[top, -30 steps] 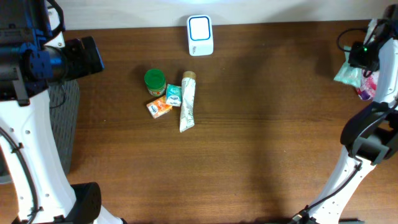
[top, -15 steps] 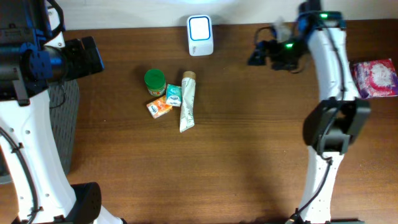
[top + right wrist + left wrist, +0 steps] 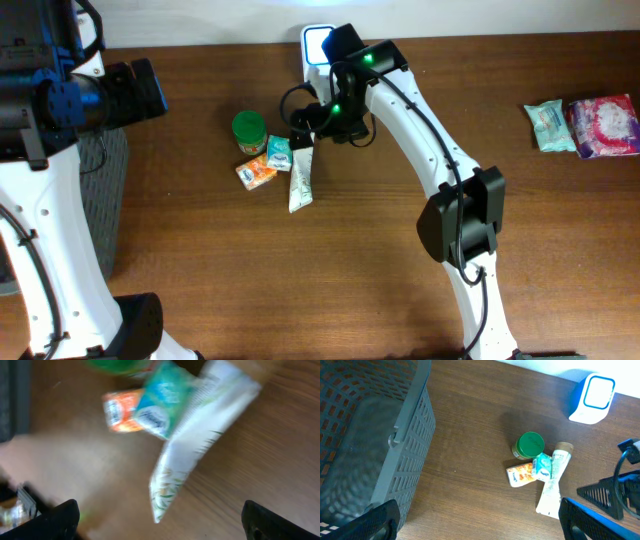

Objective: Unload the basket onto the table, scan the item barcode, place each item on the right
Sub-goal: 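Reach the right gripper to the white tube and grasp it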

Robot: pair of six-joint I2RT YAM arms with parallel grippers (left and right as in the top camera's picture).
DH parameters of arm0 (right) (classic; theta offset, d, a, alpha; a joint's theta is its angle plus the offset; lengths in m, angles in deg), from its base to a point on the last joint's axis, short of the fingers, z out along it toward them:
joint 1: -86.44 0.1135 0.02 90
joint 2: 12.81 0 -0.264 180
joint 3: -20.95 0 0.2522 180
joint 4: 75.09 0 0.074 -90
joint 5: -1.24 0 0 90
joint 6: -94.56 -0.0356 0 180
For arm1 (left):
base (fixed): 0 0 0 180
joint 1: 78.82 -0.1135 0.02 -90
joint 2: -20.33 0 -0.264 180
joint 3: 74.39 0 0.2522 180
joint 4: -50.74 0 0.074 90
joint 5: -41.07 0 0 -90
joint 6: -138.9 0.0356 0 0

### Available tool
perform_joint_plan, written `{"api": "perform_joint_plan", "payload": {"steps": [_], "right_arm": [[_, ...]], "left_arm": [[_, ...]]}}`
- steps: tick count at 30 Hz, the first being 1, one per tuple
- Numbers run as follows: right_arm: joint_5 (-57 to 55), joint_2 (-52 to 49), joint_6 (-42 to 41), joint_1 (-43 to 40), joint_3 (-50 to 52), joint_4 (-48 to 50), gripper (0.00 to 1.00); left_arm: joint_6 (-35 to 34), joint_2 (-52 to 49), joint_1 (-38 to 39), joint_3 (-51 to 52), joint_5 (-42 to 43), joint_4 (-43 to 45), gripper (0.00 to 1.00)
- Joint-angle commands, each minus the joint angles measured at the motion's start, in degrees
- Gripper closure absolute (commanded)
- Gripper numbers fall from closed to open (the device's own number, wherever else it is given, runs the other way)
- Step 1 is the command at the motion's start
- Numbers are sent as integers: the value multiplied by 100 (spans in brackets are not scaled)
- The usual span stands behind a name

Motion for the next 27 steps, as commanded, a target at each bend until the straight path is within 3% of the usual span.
{"api": "perform_joint_plan", "payload": {"steps": [1,4,12,13,14,17,18,23,25,27], "right_arm": [[-616,-155,-942,125,22,149,1],[-1054,-553,-1429,216,85,238,1],[57,-1178,-1215,146,420,918,0],[59,-1180,-1213,149,472,964,15],[57,-1185,-1213,125,483,981,40],[79,-1185,-1213,-22,481,909,76],[251,-1182,-1211,-85,481,841,94],[647,-1139,-907,-295,481,367,94],[48,-1137,-841,-365,481,-197,83],[11,-1137,-518,-374,481,-348,55]], "left_arm": [[-31,24,-17,-15,37,-2,1],[-33,24,-17,-15,37,-2,1],[-31,24,-17,-15,39,-2,1],[-33,24,-17,-15,39,-2,1],[-31,24,-17,-15,39,-2,1],[-33,24,-17,-15,39,-2,1],[-31,24,-17,-15,39,-2,1],[-31,24,-17,-15,37,-2,1],[-31,24,-17,-15,39,-2,1],[-31,24,-17,-15,39,-2,1]]}}
